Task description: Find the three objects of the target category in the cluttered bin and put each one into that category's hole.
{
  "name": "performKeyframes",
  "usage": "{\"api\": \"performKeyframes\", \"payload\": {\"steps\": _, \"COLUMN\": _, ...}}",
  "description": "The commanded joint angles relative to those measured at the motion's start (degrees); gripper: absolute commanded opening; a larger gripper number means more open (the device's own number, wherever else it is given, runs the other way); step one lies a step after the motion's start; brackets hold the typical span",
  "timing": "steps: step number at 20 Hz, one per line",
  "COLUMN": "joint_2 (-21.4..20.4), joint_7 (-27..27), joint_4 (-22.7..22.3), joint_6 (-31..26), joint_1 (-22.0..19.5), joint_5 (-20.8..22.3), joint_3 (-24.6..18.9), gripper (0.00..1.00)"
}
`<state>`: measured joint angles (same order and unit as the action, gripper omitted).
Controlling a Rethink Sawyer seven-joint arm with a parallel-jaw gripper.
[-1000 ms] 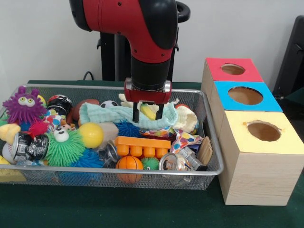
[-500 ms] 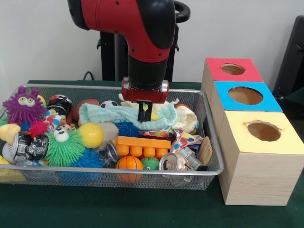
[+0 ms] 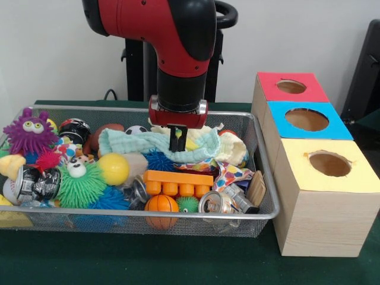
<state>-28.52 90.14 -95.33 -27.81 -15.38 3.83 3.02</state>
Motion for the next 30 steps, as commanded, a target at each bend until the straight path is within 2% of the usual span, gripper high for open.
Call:
{"api": "performKeyframes", "payload": {"steps": 1, "joint_2": 1.1, "joint_7": 6.7, "joint_4": 2.6, "joint_6": -4.9, "joint_1": -0.4, "joint_5": -0.2, "joint_3": -1.1, "gripper": 0.00}}
{"api": "performKeyframes", "payload": {"steps": 13, "joint_2": 0.6, "joint_7": 6.0, "joint_4": 2.6, "joint_6": -4.8, "joint_1": -0.5, "joint_5": -0.3, "joint_3": -1.9, "gripper": 0.00}}
{"api": "performKeyframes", "payload": {"steps": 19, "joint_2": 0.8, "joint_7": 5.5, "joint_4": 2.0, "joint_6": -2.9, "joint_1": -0.7, "joint_5": 0.2, "joint_3": -2.6, "gripper": 0.00}}
{"api": "performKeyframes", "payload": {"steps": 30, "joint_2": 1.0, "joint_7": 6.4, "joint_4": 3.0, "joint_6": -4.4, "joint_1": 0.2, "joint_5": 0.2, "joint_3": -1.2, "gripper": 0.00}}
